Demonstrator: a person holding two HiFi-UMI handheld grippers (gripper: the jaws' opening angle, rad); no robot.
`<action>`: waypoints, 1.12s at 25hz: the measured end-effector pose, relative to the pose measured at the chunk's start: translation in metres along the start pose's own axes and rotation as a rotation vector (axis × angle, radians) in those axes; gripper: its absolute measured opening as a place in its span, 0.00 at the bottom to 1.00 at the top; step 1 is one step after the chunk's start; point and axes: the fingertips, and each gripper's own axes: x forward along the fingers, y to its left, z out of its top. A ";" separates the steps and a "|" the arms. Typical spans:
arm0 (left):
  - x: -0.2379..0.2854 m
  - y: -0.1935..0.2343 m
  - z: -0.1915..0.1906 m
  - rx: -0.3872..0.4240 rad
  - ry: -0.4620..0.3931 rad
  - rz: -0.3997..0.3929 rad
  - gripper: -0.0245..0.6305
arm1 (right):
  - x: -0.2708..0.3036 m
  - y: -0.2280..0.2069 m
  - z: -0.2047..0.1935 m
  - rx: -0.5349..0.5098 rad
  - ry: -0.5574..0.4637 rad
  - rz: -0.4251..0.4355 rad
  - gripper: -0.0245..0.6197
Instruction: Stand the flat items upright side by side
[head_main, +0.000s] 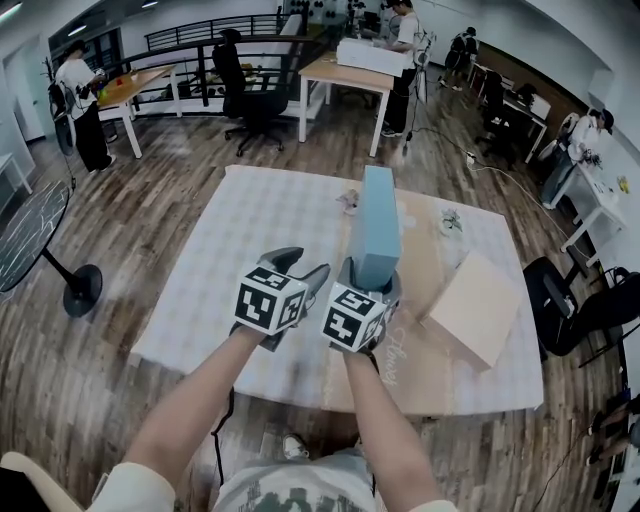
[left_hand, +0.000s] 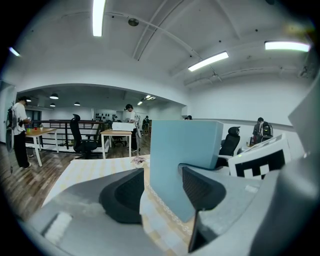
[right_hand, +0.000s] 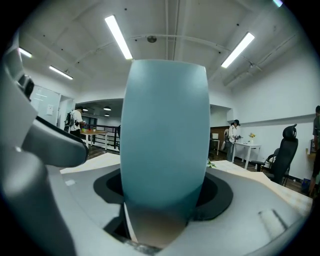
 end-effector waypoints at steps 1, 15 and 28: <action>-0.001 0.000 -0.001 -0.001 0.001 -0.001 0.41 | -0.001 0.002 0.000 -0.005 0.000 0.018 0.55; -0.001 -0.022 -0.007 -0.043 -0.007 -0.029 0.41 | -0.016 -0.002 -0.007 -0.052 0.056 0.183 0.60; -0.026 -0.058 -0.021 -0.064 -0.010 0.081 0.41 | -0.079 -0.038 -0.004 0.022 0.042 0.364 0.60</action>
